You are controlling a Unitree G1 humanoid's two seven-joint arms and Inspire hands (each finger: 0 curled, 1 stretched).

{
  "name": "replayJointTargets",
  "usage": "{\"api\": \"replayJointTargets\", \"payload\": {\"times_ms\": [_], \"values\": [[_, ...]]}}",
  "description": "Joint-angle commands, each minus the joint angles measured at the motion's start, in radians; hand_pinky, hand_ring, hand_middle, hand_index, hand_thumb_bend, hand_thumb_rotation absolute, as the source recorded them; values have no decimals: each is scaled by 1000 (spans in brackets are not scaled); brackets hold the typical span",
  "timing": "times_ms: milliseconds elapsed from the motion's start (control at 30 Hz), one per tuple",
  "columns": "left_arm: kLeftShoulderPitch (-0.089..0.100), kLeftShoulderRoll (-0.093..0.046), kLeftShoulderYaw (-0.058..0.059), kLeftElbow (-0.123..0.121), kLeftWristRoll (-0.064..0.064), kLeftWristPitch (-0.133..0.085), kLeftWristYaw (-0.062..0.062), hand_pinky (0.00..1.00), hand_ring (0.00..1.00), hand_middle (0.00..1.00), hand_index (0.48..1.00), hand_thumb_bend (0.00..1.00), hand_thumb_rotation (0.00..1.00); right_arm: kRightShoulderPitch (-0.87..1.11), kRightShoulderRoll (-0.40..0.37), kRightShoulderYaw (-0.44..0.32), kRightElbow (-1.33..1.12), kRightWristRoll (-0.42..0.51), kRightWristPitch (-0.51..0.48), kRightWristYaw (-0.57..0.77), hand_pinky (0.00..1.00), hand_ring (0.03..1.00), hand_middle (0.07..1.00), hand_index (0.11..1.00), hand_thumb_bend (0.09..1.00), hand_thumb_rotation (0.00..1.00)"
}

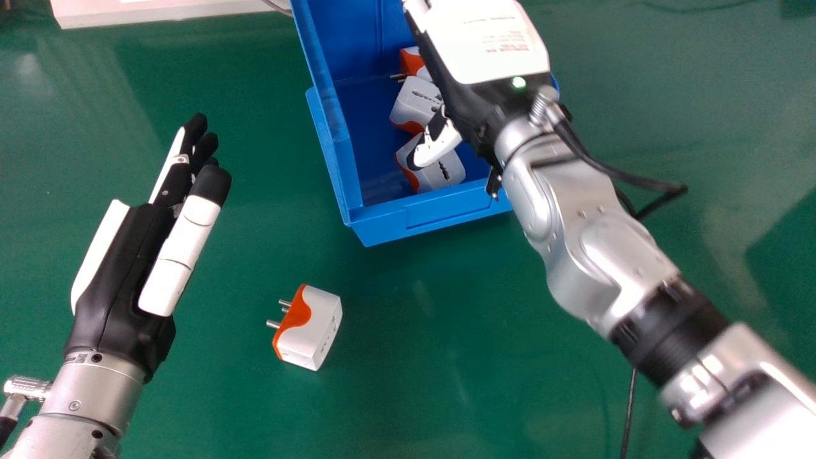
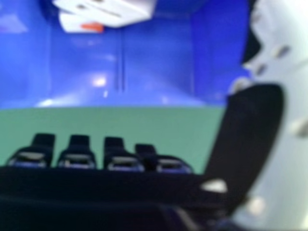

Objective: Pick all objects and put in blue box

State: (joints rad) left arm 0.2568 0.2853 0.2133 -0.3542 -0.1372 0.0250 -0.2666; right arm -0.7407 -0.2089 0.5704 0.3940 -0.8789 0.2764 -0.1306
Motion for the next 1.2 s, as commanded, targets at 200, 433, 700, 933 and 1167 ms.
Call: {"api": "replayJointTargets", "payload": {"times_ms": [200,433,700,933,1167], "values": [[-12,10,14,18,-1,-38,-13,974,1000,1000,1000,812,941,300,-6,-53,-447,-99,67,-77,1000,1000,1000,1000,815,120],[-20,11,17,35,1,-44,-16,975,1000,1000,1000,816,941,545,-1,-48,-684,-163,34,-111,1000,1000,1000,1000,748,141],[-2,12,20,14,-3,-42,-19,975,1000,1000,1000,815,941,822,20,2,-816,-216,-33,-174,1000,1000,1000,1000,644,248],[0,10,21,39,-7,-74,-27,977,1000,1000,1000,823,941,1006,5,54,-825,-211,-136,-256,1000,1000,1000,1000,615,275],[4,11,23,49,-8,-92,-31,976,1000,1000,1000,827,940,1103,-24,58,-784,-216,-218,-319,1000,1000,1000,1000,592,285]]}}
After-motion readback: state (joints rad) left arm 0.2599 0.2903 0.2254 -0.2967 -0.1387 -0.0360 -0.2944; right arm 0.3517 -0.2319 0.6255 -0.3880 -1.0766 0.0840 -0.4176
